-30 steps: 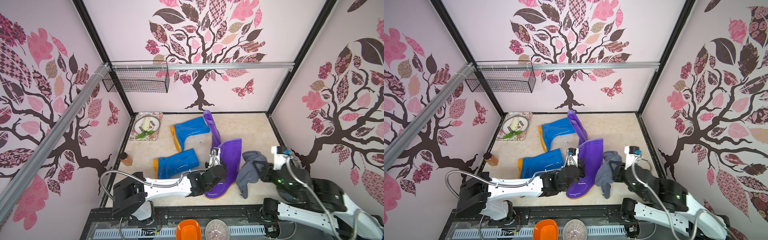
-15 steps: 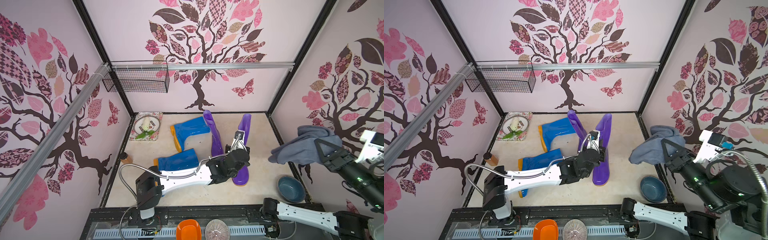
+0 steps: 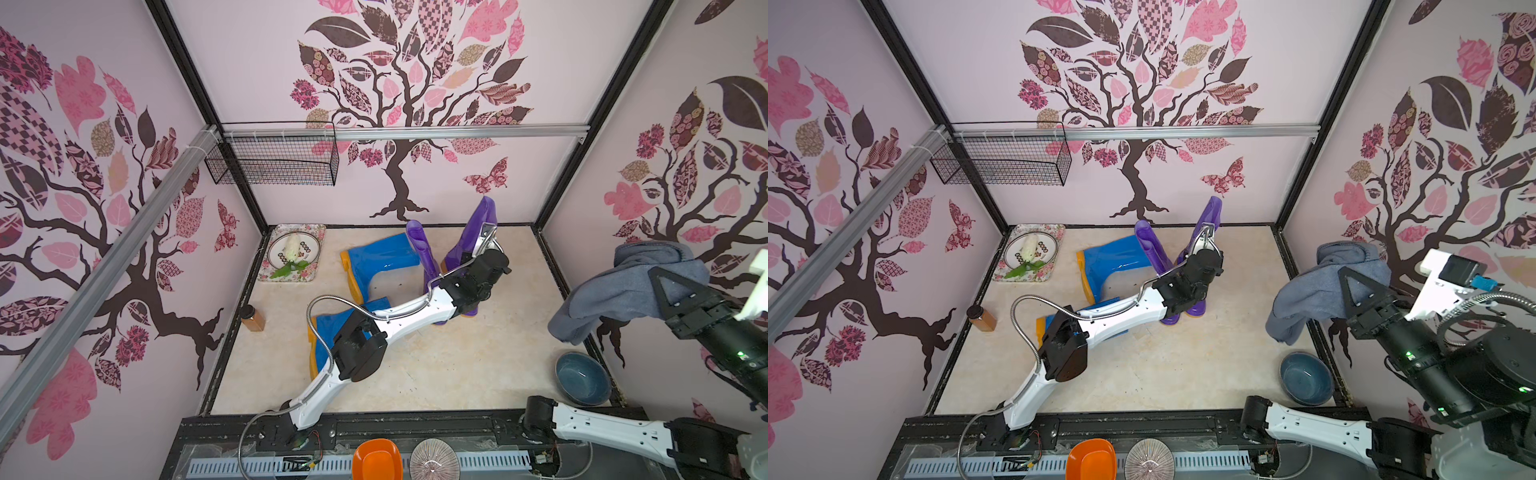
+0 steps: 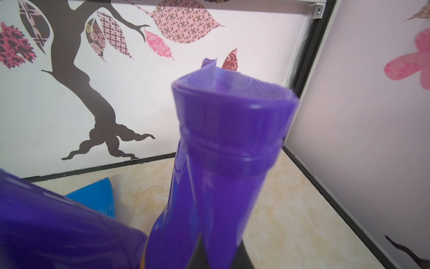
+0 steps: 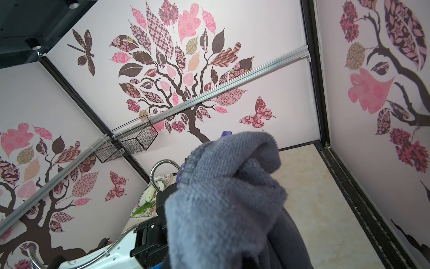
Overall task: Wipe the rubber boots with a cloth
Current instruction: Place the rubber boot at the center of the board.
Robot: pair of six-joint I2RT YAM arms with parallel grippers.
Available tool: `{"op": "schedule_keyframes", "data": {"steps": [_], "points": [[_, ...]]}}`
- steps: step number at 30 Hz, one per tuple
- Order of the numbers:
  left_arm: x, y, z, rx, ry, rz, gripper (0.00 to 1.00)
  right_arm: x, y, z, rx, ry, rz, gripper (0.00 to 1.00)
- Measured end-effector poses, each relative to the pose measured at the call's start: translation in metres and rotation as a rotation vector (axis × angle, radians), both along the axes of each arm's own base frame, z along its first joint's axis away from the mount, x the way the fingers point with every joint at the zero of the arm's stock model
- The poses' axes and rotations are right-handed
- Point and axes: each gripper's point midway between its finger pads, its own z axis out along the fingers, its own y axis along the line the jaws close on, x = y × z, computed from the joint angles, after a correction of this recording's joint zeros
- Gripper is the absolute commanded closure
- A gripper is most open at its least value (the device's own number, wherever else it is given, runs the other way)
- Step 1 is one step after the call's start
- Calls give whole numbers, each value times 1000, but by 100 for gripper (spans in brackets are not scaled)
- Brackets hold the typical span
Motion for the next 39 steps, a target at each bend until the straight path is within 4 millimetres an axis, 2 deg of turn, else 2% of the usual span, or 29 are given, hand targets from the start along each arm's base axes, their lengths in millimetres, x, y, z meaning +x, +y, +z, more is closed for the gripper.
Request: {"op": "schedule_keyframes", "data": {"steps": [6,12,17,23,26,29,31,33,35,37,39], "points": [[42,0,-23,-8,-7,31,100,2,7,4,-40,-21,9,100],[65,1,-58,-22,12,50,100,8,23,-2,-100,-21,29,100],[67,0,-66,-85,10,78,100,13,35,-10,-135,-11,37,100],[52,-10,-72,-150,15,106,99,15,45,-18,-157,-2,54,100],[45,-17,-71,-180,19,94,74,15,45,-18,-152,-4,60,100],[37,-24,-69,-203,15,78,38,14,45,-18,-142,-4,65,100],[31,-25,-69,-211,15,67,23,14,45,-18,-135,-1,69,100],[22,-22,-67,-201,22,49,4,14,46,-18,-129,1,74,100],[12,-19,-57,-211,25,32,2,13,47,-18,-122,3,78,100],[1,-15,-39,-218,21,9,2,13,47,-19,-116,6,81,100],[-16,-10,-12,-226,7,-25,2,13,48,-19,-111,10,86,100]]}}
